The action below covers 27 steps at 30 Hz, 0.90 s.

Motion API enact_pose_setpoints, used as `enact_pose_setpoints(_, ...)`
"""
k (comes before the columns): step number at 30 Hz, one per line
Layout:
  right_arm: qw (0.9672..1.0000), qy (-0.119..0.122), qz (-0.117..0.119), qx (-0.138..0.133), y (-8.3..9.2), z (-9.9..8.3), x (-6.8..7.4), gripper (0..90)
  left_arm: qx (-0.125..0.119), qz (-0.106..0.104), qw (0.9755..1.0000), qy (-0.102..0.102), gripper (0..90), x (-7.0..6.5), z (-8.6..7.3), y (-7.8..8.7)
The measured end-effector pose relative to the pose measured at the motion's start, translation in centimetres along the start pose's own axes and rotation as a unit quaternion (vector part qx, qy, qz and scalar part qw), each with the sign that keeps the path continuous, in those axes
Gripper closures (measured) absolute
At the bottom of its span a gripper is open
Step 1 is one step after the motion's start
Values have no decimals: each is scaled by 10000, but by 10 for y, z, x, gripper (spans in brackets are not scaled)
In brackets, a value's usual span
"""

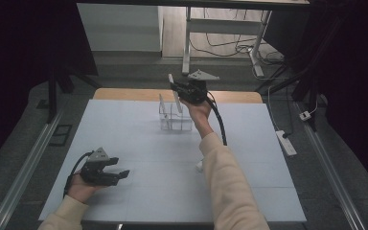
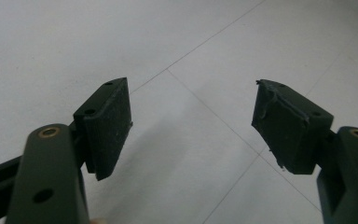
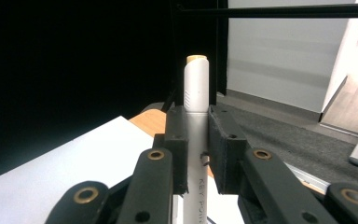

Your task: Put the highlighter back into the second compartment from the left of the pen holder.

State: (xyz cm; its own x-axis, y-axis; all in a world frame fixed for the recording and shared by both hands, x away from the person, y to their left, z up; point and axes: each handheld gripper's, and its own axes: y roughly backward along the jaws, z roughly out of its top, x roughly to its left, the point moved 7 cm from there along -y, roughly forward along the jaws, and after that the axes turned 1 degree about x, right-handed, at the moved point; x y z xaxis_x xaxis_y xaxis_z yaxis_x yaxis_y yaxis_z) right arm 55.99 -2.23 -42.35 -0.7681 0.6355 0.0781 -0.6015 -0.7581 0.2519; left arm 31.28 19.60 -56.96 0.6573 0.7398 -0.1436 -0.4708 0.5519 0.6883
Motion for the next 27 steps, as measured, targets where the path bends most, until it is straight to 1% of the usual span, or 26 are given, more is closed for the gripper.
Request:
enact_pose_setpoints(3,10000,11,23,5,-4,-1,1,775,-10,2,10000,1,280,0,0,0)
enact_pose_setpoints(11,10000,-21,-32,32,-8,-7,-2,767,-18,20,10000,-15,280,1,0,1)
enact_pose_setpoints(12,10000,-6,-50,60,-8,-8,-3,757,-18,21,10000,-15,280,1,0,1)
enact_pose_setpoints(14,9998,19,-148,138,-8,-10,-4,667,-14,19,10000,-14,280,2,0,1)
enact_pose_setpoints(15,9996,26,-204,177,-8,-11,-5,635,-14,20,10000,-13,280,2,0,1)
enact_pose_setpoints(18,9992,63,-295,255,-3,-12,-7,580,-9,27,10000,-20,280,2,-1,1)
enact_pose_setpoints(21,9990,124,-284,330,3,-13,-8,558,-17,29,10000,-12,280,2,0,2)
enact_pose_setpoints(27,9982,268,-271,469,15,-18,-10,548,-25,40,10000,-11,280,2,0,2)
